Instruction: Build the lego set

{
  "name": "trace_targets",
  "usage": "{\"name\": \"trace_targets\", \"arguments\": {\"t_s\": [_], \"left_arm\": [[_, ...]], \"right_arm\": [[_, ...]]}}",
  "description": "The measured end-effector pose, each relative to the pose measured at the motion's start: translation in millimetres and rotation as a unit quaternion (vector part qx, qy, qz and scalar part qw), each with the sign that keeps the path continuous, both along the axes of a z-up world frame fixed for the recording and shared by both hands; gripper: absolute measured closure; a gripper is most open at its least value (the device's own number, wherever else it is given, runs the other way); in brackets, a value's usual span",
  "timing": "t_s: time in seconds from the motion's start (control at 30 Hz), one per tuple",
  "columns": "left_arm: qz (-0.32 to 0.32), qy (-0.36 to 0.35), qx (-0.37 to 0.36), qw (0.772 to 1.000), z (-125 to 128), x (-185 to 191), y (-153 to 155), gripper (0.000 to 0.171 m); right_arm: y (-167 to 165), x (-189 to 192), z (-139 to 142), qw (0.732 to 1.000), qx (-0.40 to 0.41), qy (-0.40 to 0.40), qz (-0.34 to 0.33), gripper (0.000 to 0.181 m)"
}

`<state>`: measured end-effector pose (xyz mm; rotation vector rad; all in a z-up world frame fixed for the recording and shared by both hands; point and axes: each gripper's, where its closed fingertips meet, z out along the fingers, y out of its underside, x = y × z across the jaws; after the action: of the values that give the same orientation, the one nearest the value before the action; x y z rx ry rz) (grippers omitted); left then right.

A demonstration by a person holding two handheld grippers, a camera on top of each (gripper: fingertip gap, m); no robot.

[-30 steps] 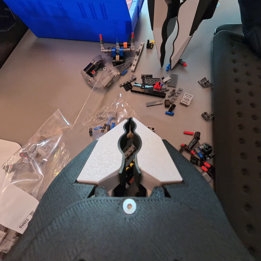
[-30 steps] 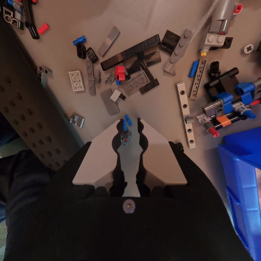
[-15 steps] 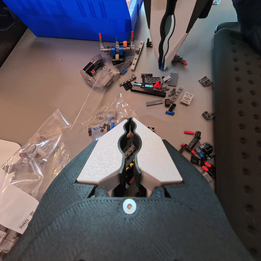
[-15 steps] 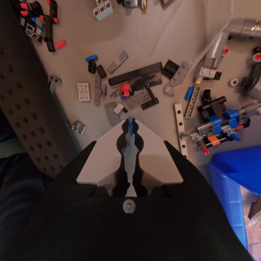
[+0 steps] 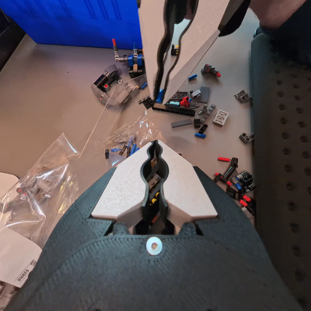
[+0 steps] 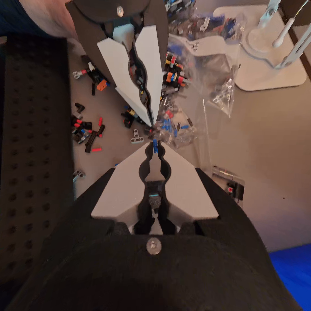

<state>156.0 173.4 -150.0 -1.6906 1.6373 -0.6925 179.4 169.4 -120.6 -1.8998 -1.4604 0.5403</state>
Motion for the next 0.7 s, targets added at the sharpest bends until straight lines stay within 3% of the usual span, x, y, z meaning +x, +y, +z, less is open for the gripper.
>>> {"name": "trace_targets", "arguments": {"t_s": [0.3, 0.5, 0.7], "left_arm": [[-0.002, 0.002, 0.0, 1.0, -1.4, 1.1, -1.1, 0.171], [-0.005, 0.002, 0.001, 1.0, -0.9, 1.4, -2.0, 0.171], [-0.005, 0.001, 0.001, 1.0, -0.4, 0.6, -2.3, 0.171]], "right_arm": [[-2.1, -36.5, 26.5, 0.995, 0.039, 0.085, 0.037, 0.179], [4.3, -45.7, 11.9, 0.997, 0.046, 0.049, 0.031, 0.18], [5.0, -29.1, 12.1, 0.998, 0.023, 0.058, 0.023, 0.179]]}}
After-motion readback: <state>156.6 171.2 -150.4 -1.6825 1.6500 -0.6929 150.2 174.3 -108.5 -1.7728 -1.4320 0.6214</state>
